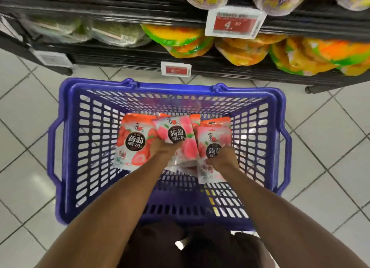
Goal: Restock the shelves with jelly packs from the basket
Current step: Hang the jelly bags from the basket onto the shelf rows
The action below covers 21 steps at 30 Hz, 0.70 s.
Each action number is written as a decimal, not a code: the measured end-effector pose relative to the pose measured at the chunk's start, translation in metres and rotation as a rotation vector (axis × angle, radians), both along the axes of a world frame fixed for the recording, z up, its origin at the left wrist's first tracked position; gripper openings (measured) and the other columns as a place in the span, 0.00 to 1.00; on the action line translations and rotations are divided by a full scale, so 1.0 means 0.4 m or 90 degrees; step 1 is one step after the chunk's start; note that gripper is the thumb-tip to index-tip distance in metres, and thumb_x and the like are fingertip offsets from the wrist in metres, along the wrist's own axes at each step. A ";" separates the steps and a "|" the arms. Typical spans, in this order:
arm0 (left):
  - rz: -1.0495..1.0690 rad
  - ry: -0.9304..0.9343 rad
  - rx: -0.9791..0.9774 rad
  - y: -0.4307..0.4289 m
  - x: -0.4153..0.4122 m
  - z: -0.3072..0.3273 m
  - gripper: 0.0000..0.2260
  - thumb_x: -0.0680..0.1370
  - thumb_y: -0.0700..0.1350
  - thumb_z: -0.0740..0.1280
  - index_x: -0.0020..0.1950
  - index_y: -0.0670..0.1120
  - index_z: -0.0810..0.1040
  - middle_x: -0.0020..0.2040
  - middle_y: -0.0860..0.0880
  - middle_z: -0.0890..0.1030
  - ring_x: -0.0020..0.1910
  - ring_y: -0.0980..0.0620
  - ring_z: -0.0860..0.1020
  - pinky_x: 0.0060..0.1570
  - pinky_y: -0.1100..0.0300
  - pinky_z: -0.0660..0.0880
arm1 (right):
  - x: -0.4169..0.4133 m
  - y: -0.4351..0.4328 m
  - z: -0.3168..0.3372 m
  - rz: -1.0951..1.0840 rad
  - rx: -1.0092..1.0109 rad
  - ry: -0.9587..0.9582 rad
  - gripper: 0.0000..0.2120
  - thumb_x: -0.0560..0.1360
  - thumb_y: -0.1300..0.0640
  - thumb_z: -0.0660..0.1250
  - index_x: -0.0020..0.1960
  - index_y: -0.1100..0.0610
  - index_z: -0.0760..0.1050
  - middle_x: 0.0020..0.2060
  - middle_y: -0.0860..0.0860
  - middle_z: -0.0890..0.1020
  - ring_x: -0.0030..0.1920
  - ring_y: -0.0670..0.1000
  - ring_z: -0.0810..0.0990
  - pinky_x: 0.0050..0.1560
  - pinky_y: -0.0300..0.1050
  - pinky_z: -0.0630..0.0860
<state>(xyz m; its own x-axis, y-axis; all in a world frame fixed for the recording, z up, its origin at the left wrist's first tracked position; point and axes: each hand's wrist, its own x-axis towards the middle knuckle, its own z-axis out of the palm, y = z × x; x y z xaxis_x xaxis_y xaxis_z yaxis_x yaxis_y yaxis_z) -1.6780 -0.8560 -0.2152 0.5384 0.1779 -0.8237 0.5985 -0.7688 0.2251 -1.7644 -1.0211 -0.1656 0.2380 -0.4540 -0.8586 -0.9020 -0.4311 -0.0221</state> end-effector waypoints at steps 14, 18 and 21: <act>0.105 0.026 -0.102 0.171 -0.106 0.108 0.39 0.65 0.40 0.81 0.71 0.41 0.64 0.54 0.50 0.74 0.48 0.51 0.76 0.36 0.75 0.73 | -0.031 0.028 0.030 0.059 -0.004 0.035 0.43 0.62 0.43 0.80 0.72 0.53 0.69 0.70 0.58 0.69 0.70 0.58 0.69 0.64 0.49 0.74; 0.143 0.024 -0.200 0.165 -0.103 0.117 0.17 0.70 0.44 0.78 0.47 0.53 0.71 0.44 0.56 0.76 0.46 0.54 0.77 0.32 0.71 0.72 | -0.029 0.035 0.025 -0.002 0.043 0.022 0.49 0.62 0.46 0.82 0.74 0.59 0.62 0.66 0.57 0.75 0.66 0.57 0.75 0.63 0.50 0.76; 0.148 0.021 -0.214 0.157 -0.091 0.138 0.11 0.78 0.52 0.68 0.53 0.45 0.75 0.47 0.51 0.77 0.51 0.47 0.77 0.46 0.61 0.74 | -0.043 0.026 0.028 -0.100 0.057 0.007 0.56 0.59 0.49 0.84 0.75 0.60 0.53 0.69 0.58 0.71 0.67 0.59 0.73 0.66 0.48 0.73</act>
